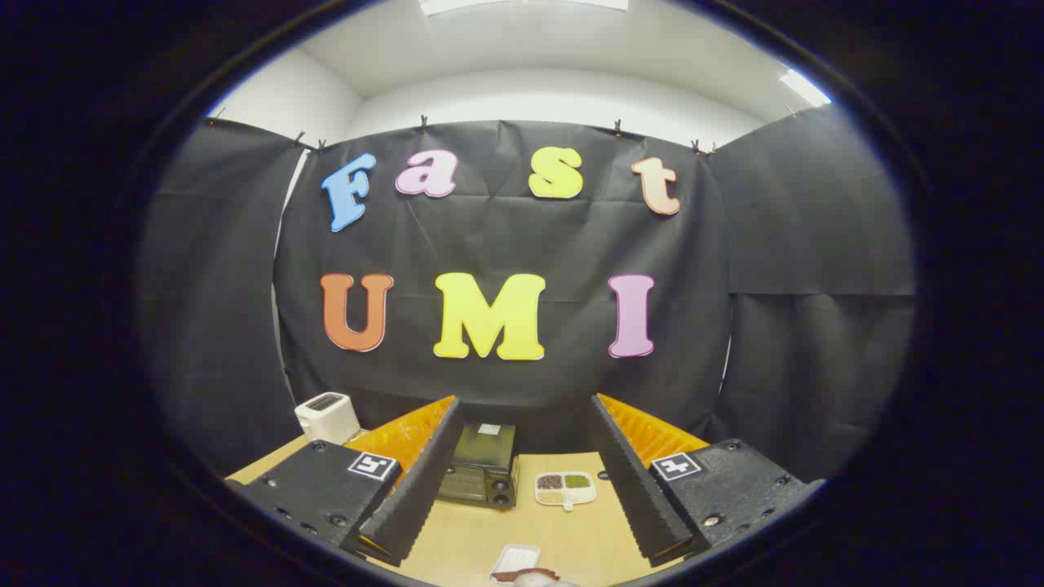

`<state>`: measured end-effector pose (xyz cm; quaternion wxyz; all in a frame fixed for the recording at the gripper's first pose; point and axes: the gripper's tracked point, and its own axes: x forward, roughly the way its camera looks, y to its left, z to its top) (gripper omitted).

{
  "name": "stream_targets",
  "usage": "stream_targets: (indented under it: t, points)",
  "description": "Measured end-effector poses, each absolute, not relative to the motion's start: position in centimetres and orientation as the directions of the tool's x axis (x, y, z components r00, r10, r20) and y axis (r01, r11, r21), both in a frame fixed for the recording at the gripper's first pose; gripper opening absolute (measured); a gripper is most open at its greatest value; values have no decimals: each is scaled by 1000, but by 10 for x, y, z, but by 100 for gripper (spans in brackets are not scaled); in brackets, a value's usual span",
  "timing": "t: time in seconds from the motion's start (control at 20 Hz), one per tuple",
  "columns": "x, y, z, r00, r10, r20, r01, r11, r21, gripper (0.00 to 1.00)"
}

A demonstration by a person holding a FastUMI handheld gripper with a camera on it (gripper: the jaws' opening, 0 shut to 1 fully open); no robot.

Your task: Open the toaster oven, put the food inside, and close the toaster oven door.

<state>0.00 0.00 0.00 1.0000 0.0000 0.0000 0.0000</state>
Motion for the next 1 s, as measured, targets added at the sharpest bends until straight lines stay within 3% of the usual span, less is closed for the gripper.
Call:
stream_targets:
  t: [1.0]
  points:
    - [36, 7, -17, 993, -115, -5, 115, 993, -22, 98]
